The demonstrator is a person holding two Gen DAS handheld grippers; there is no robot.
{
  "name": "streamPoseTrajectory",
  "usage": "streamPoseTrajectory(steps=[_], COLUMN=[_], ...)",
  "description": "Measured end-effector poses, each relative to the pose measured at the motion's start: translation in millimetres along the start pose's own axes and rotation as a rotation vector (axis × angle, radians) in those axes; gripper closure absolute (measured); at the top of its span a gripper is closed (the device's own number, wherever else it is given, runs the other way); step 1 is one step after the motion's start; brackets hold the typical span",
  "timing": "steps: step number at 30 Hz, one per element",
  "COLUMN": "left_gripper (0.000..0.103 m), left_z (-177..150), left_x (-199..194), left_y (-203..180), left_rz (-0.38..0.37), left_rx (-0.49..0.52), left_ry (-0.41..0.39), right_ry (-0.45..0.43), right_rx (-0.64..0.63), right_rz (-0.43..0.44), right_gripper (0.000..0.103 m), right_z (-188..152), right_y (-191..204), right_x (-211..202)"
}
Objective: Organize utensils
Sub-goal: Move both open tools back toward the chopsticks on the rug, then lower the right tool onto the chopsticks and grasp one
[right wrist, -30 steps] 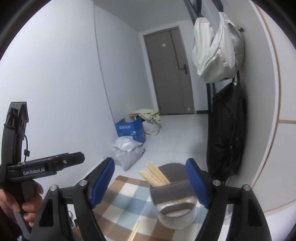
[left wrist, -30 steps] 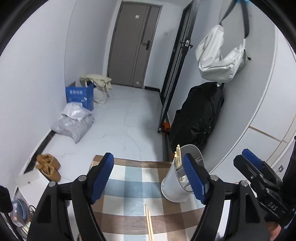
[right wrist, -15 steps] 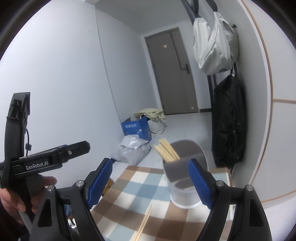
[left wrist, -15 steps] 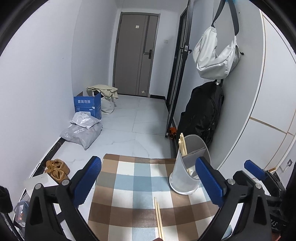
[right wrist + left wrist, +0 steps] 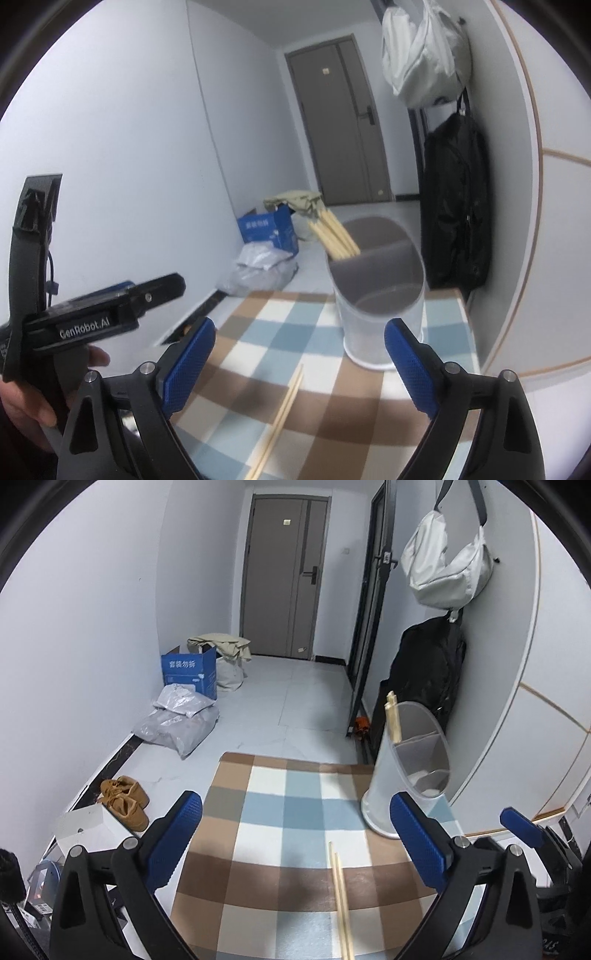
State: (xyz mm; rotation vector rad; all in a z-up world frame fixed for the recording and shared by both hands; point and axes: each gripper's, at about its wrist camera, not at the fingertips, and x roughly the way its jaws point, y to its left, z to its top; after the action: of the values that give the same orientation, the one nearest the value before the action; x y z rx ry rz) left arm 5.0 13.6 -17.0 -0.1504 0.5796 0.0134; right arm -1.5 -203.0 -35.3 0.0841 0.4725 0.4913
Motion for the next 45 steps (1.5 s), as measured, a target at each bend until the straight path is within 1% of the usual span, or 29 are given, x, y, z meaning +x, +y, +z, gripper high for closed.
streamPoseTrajectory(steps=[2, 5, 8, 11, 14, 16, 19, 21, 22, 23, 25, 27, 29, 30, 32, 36, 37, 39, 40, 42, 45], left_gripper=[0.004, 0.004, 0.004, 0.004, 0.004, 0.004, 0.004, 0.004, 0.004, 0.004, 0.004, 0.004, 0.004, 0.004, 0.004, 0.004, 0.004, 0.004, 0.004, 0.004, 0.004], left_z=[-4, -8, -9, -10, -10, -10, -11, -12, -12, -12, -12, -10, -10, -10, -10, -10, -10, -10, -9, -9, -7], left_x=[4, 13, 20, 27, 31, 34, 37, 39, 40, 41, 43, 44, 45, 45, 46, 45, 45, 44, 44, 45, 45], left_y=[3, 9, 16, 25, 36, 41, 51, 57, 60, 63, 67, 72, 76, 77, 82, 89, 90, 92, 94, 96, 101], left_rz=[0.014, 0.036, 0.026, 0.036, 0.043, 0.049, 0.055, 0.063, 0.064, 0.064, 0.068, 0.067, 0.063, 0.059, 0.051, 0.038, 0.035, 0.035, 0.034, 0.029, 0.023], left_rx=[0.006, 0.014, 0.004, -0.015, -0.045, -0.057, -0.077, -0.09, -0.097, -0.105, -0.117, -0.128, -0.14, -0.145, -0.163, -0.191, -0.197, -0.208, -0.212, -0.225, -0.25], left_ry=[0.013, 0.055, 0.087, 0.118, 0.137, 0.154, 0.166, 0.176, 0.183, 0.189, 0.191, 0.194, 0.202, 0.206, 0.213, 0.226, 0.228, 0.231, 0.233, 0.239, 0.244], right_ry=[0.041, 0.113, 0.189, 0.248, 0.305, 0.353, 0.409, 0.438, 0.451, 0.463, 0.497, 0.524, 0.549, 0.558, 0.574, 0.633, 0.622, 0.636, 0.648, 0.666, 0.681], right_rx=[0.002, 0.015, -0.009, -0.029, -0.024, -0.02, -0.012, -0.007, -0.001, 0.001, -0.01, -0.02, -0.03, -0.033, -0.047, -0.093, -0.094, -0.105, -0.109, -0.121, -0.14], right_rz=[-0.011, -0.013, -0.025, -0.043, -0.042, -0.052, -0.066, -0.069, -0.067, -0.068, -0.078, -0.082, -0.087, -0.088, -0.09, -0.126, -0.134, -0.157, -0.17, -0.185, -0.198], right_gripper=[0.009, 0.009, 0.01, 0.012, 0.019, 0.03, 0.039, 0.042, 0.049, 0.052, 0.063, 0.069, 0.072, 0.076, 0.078, 0.08, 0.08, 0.082, 0.085, 0.088, 0.088], right_z=[-8, -18, -28, -36, -42, -47, -53, -56, -58, -58, -60, -61, -62, -62, -62, -67, -66, -65, -64, -65, -64], right_y=[-1, -2, 0, 4, 4, 5, 4, 4, 4, 5, 5, 8, 10, 11, 15, 22, 22, 23, 23, 24, 27], right_x=[9, 23, 39, 55, 71, 83, 97, 105, 109, 112, 121, 129, 136, 139, 146, 161, 162, 163, 164, 165, 167])
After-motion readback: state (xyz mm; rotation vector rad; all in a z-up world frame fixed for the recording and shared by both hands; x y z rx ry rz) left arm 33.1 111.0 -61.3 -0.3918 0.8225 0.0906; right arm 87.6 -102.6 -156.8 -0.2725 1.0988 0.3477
